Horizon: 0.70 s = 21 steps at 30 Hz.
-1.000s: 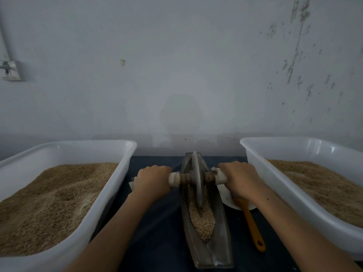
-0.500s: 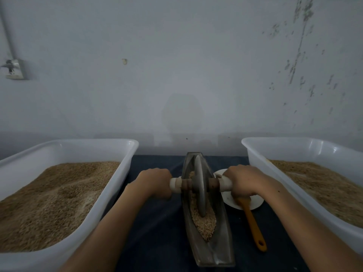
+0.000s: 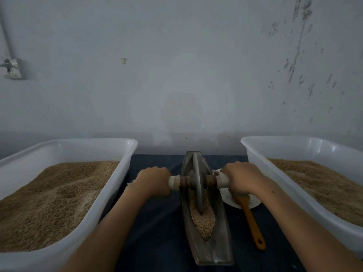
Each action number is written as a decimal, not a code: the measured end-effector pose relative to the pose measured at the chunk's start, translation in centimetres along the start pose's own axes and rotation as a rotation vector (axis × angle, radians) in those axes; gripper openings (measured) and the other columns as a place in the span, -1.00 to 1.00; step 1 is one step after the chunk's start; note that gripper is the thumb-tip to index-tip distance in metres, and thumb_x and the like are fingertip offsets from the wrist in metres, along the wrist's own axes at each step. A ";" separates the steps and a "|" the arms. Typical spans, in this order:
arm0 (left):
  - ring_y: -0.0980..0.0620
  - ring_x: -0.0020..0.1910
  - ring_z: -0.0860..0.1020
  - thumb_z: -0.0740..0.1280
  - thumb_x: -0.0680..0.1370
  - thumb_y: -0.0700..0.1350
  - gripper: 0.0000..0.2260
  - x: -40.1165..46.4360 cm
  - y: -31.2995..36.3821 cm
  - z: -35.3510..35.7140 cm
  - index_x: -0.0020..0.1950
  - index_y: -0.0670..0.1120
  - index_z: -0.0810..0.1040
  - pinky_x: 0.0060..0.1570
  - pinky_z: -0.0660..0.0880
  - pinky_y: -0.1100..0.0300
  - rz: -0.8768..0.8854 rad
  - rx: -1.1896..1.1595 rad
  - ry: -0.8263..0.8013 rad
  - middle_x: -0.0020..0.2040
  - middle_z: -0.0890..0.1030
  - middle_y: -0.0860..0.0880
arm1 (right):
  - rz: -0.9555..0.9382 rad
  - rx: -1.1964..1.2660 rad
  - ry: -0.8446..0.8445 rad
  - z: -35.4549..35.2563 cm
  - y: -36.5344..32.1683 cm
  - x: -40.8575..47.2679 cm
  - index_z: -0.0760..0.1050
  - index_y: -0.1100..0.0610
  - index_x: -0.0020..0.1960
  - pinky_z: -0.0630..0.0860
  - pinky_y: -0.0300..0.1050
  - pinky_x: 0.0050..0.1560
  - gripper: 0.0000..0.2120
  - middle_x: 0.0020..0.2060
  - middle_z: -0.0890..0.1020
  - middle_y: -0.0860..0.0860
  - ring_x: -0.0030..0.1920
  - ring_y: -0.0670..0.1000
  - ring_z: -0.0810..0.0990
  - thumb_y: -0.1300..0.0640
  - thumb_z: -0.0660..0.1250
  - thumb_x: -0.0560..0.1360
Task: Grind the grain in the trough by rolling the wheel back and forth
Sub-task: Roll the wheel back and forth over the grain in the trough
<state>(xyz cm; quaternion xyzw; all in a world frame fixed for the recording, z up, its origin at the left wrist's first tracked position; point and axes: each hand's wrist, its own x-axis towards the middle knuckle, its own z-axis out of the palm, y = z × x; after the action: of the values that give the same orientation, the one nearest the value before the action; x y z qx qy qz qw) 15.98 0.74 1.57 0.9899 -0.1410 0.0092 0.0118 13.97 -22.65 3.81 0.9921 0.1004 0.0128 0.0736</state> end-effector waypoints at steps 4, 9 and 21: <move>0.05 -0.12 0.52 0.44 0.43 -0.06 -0.79 0.0 -0.2 -0.4 -0.11 0.03 0.41 -0.05 0.46 0.16 0.004 -0.066 -0.173 -0.14 0.53 0.04 | 0.003 0.038 -0.151 -0.7 0.1 -0.2 0.50 0.03 0.12 0.50 -0.14 -0.06 -0.74 -0.17 0.54 -0.04 -0.12 -0.03 0.55 0.16 0.38 0.44; 0.10 -0.22 0.47 0.43 0.43 -0.05 -0.81 0.1 -0.2 0.0 -0.15 0.05 0.41 -0.16 0.39 0.19 0.019 -0.050 -0.080 -0.28 0.45 0.11 | -0.001 0.020 -0.076 -0.3 0.0 0.0 0.51 0.01 0.10 0.47 -0.15 -0.13 -0.75 -0.23 0.51 -0.06 -0.16 -0.03 0.54 0.16 0.36 0.43; 0.09 -0.22 0.43 0.32 0.49 -0.03 -0.91 0.1 0.1 0.9 -0.09 0.05 0.41 -0.19 0.33 0.18 0.011 0.049 0.205 -0.16 0.49 0.08 | 0.008 0.010 0.196 1.1 -0.2 0.2 0.38 -0.04 -0.10 0.45 -0.11 -0.06 -0.86 -0.07 0.60 -0.02 -0.12 0.00 0.52 0.16 0.31 0.48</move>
<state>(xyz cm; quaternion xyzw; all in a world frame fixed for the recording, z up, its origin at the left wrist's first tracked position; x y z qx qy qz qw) 16.08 0.61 0.62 0.9829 -0.1444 0.1140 0.0022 14.15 -22.58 2.66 0.9869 0.1032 0.1095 0.0585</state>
